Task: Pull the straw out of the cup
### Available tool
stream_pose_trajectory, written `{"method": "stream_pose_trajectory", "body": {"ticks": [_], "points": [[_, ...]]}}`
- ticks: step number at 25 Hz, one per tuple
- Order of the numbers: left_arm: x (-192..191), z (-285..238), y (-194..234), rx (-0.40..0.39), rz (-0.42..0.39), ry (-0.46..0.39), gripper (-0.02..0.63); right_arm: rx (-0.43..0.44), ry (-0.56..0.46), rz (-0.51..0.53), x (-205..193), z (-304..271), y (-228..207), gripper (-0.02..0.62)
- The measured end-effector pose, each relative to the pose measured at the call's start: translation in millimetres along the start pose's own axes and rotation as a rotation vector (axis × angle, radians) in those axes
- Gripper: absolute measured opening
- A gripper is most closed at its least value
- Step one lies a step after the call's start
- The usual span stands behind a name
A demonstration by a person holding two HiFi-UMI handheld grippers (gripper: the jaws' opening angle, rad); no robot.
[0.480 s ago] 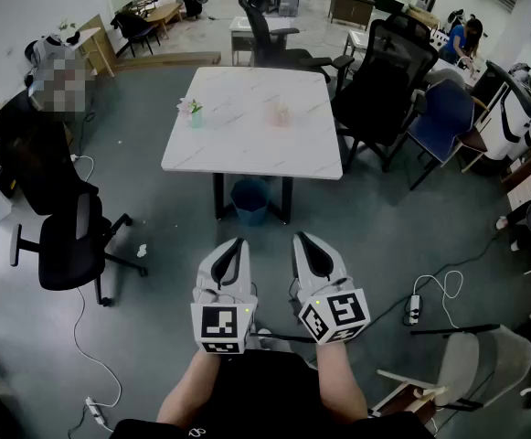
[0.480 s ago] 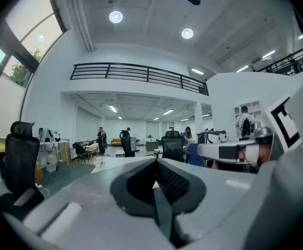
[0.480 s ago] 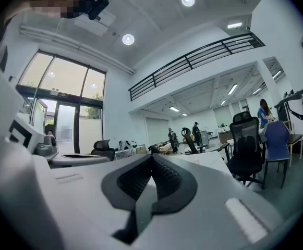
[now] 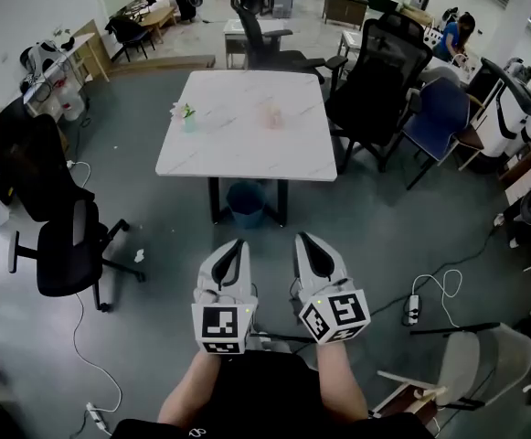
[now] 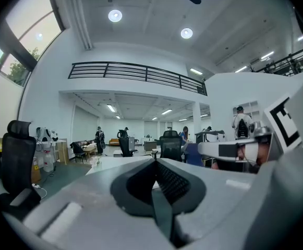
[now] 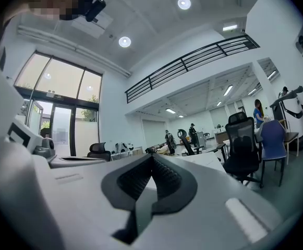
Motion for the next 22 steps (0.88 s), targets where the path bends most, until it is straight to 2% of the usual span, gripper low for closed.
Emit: {"method": "stream_pose_trajectory", "body": {"ticks": [11, 22], "points": [[-1.1, -32.3, 17.6, 0.020, 0.000, -0.009, 0.000, -0.003, -0.014, 0.001, 0.2, -32.0, -18.8, 0.002], [-28.6, -135.2, 70.0, 0.066, 0.040, 0.003, 0.001, 0.012, 0.015, 0.025, -19.7, -140.9, -73.4, 0.002]]}}
Point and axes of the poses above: the fingertips, and each gripper's own axes: z backward along the fingers, y to its left, x out of its top, the point moved 10 cm from there along z, backward along the fingers, and after that the axes turned 8 degrees about -y, right-handed, at the moved point
